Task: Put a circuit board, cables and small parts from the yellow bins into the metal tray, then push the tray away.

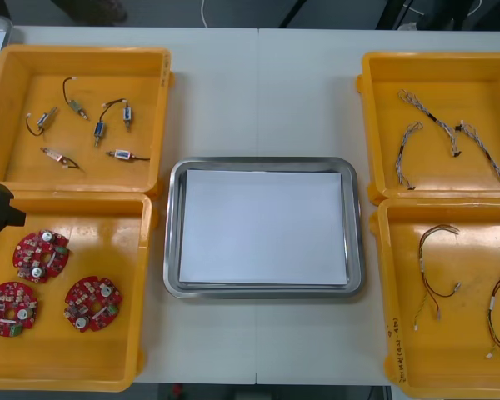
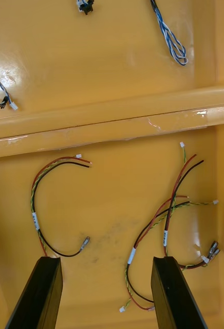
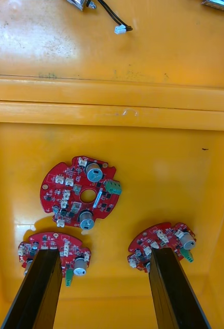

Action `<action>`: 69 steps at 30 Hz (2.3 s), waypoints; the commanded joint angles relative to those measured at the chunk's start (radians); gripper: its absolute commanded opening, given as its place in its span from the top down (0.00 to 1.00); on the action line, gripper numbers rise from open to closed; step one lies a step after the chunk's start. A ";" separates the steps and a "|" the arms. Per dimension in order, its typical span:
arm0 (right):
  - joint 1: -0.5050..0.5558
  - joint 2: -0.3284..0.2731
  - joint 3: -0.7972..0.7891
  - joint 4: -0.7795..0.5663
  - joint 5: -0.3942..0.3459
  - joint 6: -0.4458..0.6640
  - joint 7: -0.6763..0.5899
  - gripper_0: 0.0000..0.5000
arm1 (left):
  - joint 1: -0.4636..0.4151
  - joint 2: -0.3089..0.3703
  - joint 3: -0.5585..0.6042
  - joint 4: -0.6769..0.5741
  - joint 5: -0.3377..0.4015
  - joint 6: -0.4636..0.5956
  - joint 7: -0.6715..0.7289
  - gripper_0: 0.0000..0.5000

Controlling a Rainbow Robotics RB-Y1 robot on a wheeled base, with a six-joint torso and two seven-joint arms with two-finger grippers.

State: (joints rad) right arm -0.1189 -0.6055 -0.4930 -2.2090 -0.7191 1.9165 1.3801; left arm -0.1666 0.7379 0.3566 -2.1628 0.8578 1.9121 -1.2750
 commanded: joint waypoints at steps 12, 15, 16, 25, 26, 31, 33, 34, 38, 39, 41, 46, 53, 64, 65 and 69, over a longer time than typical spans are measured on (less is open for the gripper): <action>0.015 -0.033 -0.021 -0.005 -0.003 0.003 -0.013 0.00 | -0.027 -0.014 -0.010 -0.006 -0.010 0.008 0.105 0.00; 0.015 -0.033 -0.021 -0.005 -0.003 0.003 -0.013 0.00 | -0.027 -0.014 -0.010 -0.006 -0.010 0.008 0.105 0.00; 0.015 -0.033 -0.021 -0.005 -0.003 0.003 -0.013 0.00 | -0.027 -0.014 -0.010 -0.006 -0.010 0.008 0.105 0.00; 0.015 -0.033 -0.021 -0.005 -0.003 0.003 -0.013 0.00 | -0.027 -0.014 -0.010 -0.006 -0.010 0.008 0.105 0.00; 0.015 -0.033 -0.021 -0.005 -0.003 0.003 -0.013 0.00 | -0.027 -0.014 -0.010 -0.006 -0.010 0.008 0.105 0.00; 0.015 -0.033 -0.021 -0.005 -0.003 0.003 -0.013 0.00 | -0.027 -0.014 -0.010 -0.006 -0.010 0.008 0.105 0.00; 0.015 -0.033 -0.021 -0.005 -0.003 0.003 -0.013 0.00 | -0.027 -0.014 -0.010 -0.006 -0.010 0.008 0.105 0.00; 0.015 -0.033 -0.021 -0.005 -0.003 0.003 -0.013 0.00 | -0.027 -0.014 -0.010 -0.006 -0.010 0.008 0.105 0.00; 0.015 -0.033 -0.021 -0.005 -0.003 0.003 -0.013 0.00 | -0.027 -0.014 -0.010 -0.006 -0.010 0.008 0.105 0.00; 0.015 -0.033 -0.021 -0.005 -0.003 0.003 -0.013 0.00 | -0.027 -0.014 -0.010 -0.006 -0.010 0.008 0.105 0.00; 0.015 -0.033 -0.021 -0.005 -0.003 0.003 -0.013 0.00 | -0.027 -0.014 -0.010 -0.006 -0.010 0.008 0.105 0.00; 0.015 -0.033 -0.021 -0.005 -0.003 0.003 -0.013 0.00 | -0.027 -0.014 -0.010 -0.006 -0.010 0.008 0.105 0.00; 0.015 -0.033 -0.021 -0.005 -0.003 0.003 -0.013 0.00 | -0.027 -0.014 -0.010 -0.006 -0.010 0.008 0.105 0.00; 0.015 -0.033 -0.021 -0.005 -0.003 0.003 -0.013 0.00 | -0.027 -0.014 -0.010 -0.006 -0.010 0.008 0.105 0.00; 0.015 -0.033 -0.021 -0.005 -0.003 0.003 -0.013 0.00 | -0.027 -0.014 -0.010 -0.006 -0.010 0.008 0.105 0.00; 0.015 -0.033 -0.021 -0.005 -0.003 0.003 -0.013 0.00 | -0.027 -0.014 -0.010 -0.006 -0.010 0.008 0.105 0.00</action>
State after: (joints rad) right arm -0.1189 -0.6055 -0.4930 -2.2090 -0.7191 1.9165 1.3801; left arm -0.1666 0.7379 0.3566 -2.1628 0.8578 1.9121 -1.2750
